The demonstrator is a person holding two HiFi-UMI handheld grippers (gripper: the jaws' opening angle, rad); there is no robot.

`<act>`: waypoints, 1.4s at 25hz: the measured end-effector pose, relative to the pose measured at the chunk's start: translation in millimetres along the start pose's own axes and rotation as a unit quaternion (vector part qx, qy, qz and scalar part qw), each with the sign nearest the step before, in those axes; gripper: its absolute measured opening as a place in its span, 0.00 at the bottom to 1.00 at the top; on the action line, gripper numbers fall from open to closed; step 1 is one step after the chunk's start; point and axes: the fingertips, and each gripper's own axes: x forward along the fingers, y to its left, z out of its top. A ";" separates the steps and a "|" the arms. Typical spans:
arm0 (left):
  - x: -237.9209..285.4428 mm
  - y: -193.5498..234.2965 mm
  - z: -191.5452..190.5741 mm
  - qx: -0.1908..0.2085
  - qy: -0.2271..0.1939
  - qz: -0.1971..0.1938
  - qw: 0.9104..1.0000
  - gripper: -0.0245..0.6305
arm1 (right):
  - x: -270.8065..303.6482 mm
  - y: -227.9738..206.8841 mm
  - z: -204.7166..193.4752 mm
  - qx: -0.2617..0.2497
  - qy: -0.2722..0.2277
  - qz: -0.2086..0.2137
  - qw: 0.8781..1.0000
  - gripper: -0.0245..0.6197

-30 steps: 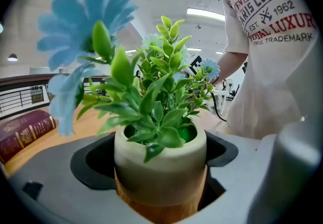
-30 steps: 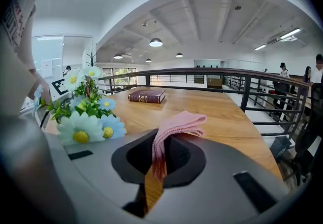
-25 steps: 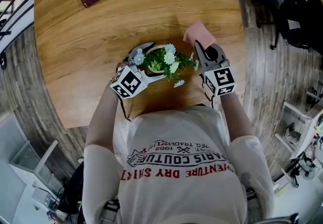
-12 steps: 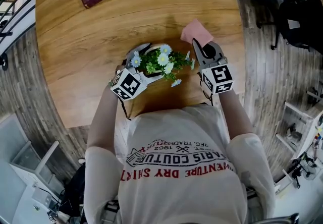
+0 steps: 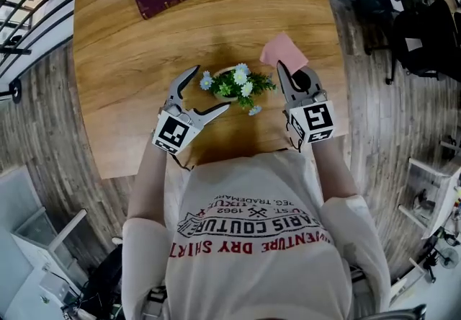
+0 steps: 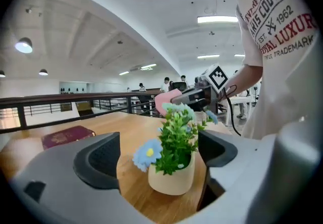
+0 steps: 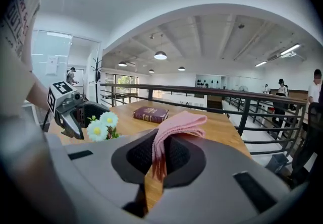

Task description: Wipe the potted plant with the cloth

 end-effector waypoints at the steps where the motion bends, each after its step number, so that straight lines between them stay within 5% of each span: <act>1: -6.9 2.9 10.7 -0.002 -0.012 0.016 1.000 0.81 | -4.4 2.3 5.3 -0.003 -0.004 0.000 1.000 0.09; 4: -26.1 13.0 41.0 -0.023 -0.043 0.073 0.996 0.77 | -14.7 8.3 18.4 -0.010 -0.015 -0.003 1.000 0.09; 6: -38.4 25.3 57.8 -0.026 -0.057 0.127 0.990 0.38 | -18.5 12.6 27.1 -0.013 -0.025 -0.003 1.000 0.09; 10: -58.1 39.3 86.4 -0.015 -0.083 0.196 0.977 0.11 | -23.3 20.8 49.3 -0.016 -0.060 0.002 0.998 0.09; 18: -90.2 39.2 114.7 -0.012 -0.068 0.258 0.964 0.06 | -37.5 38.8 74.0 -0.023 -0.088 0.011 0.996 0.09; 22: -99.3 39.4 119.3 -0.036 -0.064 0.252 0.965 0.06 | -37.9 45.8 80.8 -0.037 -0.091 0.011 0.995 0.09; 35: -99.7 30.6 128.3 -0.009 -0.076 0.238 0.968 0.06 | -38.3 52.8 79.6 -0.037 -0.091 0.020 0.995 0.09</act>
